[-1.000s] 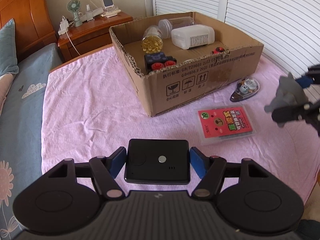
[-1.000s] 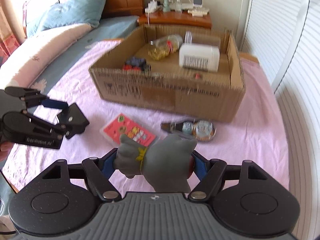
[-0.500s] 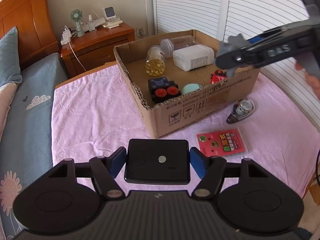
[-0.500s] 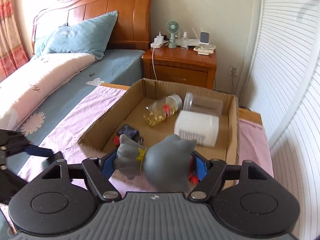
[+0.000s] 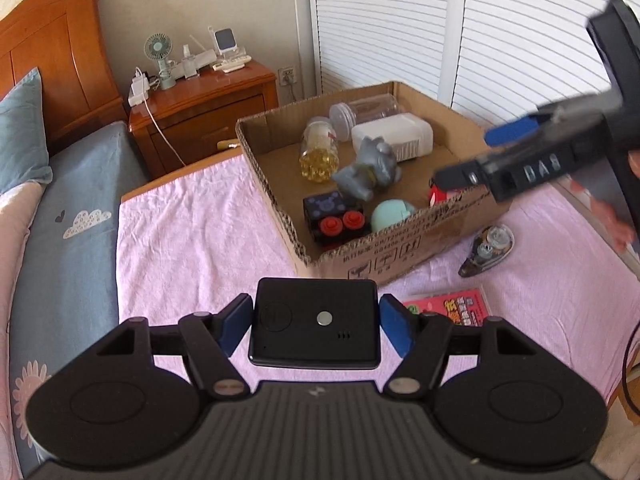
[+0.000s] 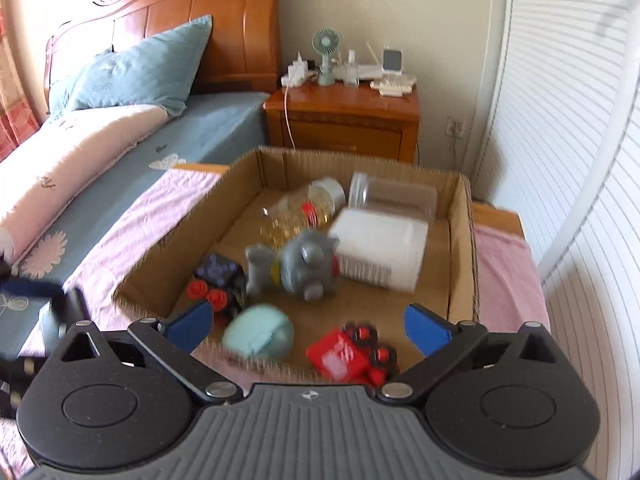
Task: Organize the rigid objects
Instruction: 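Lower the black case into the box and open left tool, then move left tool to the red card pack while right tool approaches the tape dispenser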
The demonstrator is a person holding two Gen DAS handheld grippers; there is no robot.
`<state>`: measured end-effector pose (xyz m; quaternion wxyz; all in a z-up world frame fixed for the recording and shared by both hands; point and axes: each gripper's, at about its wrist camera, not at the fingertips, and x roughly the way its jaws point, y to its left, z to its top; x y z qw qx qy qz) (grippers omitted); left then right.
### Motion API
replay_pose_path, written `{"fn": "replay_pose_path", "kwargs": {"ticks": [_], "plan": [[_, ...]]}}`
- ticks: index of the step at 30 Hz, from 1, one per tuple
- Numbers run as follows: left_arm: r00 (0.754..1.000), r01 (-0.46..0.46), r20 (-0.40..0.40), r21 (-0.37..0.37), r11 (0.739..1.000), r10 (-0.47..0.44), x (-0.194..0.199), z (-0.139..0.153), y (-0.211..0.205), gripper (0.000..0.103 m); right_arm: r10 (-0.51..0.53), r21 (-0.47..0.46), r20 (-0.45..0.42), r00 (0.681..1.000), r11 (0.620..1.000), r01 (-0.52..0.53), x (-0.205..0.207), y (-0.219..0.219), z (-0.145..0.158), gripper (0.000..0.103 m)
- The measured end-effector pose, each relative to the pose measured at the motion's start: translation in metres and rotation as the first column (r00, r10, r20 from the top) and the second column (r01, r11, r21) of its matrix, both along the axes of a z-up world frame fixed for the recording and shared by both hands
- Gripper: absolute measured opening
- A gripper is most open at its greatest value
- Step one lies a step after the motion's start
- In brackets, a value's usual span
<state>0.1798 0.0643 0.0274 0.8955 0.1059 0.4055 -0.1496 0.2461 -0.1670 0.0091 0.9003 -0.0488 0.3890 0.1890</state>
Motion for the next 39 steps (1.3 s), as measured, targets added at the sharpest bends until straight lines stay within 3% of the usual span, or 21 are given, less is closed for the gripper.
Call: {"fn": "replay_pose_path", "kwargs": {"ticks": [7,12,17,24,25,28,29,39], "plan": [[0.998,0.035,0.052,-0.003,0.999,-0.035,0.021,0.027,-0.016,0.069,-0.082,0.015,-0.021,0.996,0.996,0.082,-0.028,-0.013,0.003,0.103],[0.997,0.043,0.068,0.001,0.999,-0.043,0.057,0.032,-0.032,0.069,-0.096,0.047,-0.010,0.995,0.994,0.096,-0.046,-0.021,0.005,0.103],[0.999,0.027,0.038,0.013,1.000,-0.027,0.101,0.016,-0.049,0.069,-0.118,0.064,0.005,0.993,0.991,0.117,-0.058,-0.031,0.007,0.103],[0.998,-0.068,-0.015,0.024,0.997,0.068,0.144,-0.015,-0.049,0.069,-0.151,0.068,-0.018,0.988,0.986,0.152,-0.063,-0.048,0.001,0.103],[0.996,-0.082,-0.018,0.020,0.996,0.083,0.146,-0.016,-0.048,0.070,-0.158,0.067,-0.020,0.987,0.985,0.159,-0.063,-0.051,-0.001,0.103],[0.994,-0.108,-0.001,-0.004,0.994,0.108,0.143,-0.010,-0.044,0.094,-0.179,0.070,-0.027,0.983,0.981,0.180,-0.064,-0.057,-0.003,0.103],[0.993,-0.114,0.017,-0.005,0.994,0.114,0.140,-0.007,-0.043,0.097,-0.183,0.071,-0.029,0.983,0.980,0.185,-0.064,-0.058,-0.003,0.103],[0.991,-0.125,0.048,0.011,0.992,0.124,0.100,0.026,-0.030,0.098,-0.193,0.063,-0.010,0.981,0.979,0.193,-0.074,-0.054,0.003,0.103]]}}
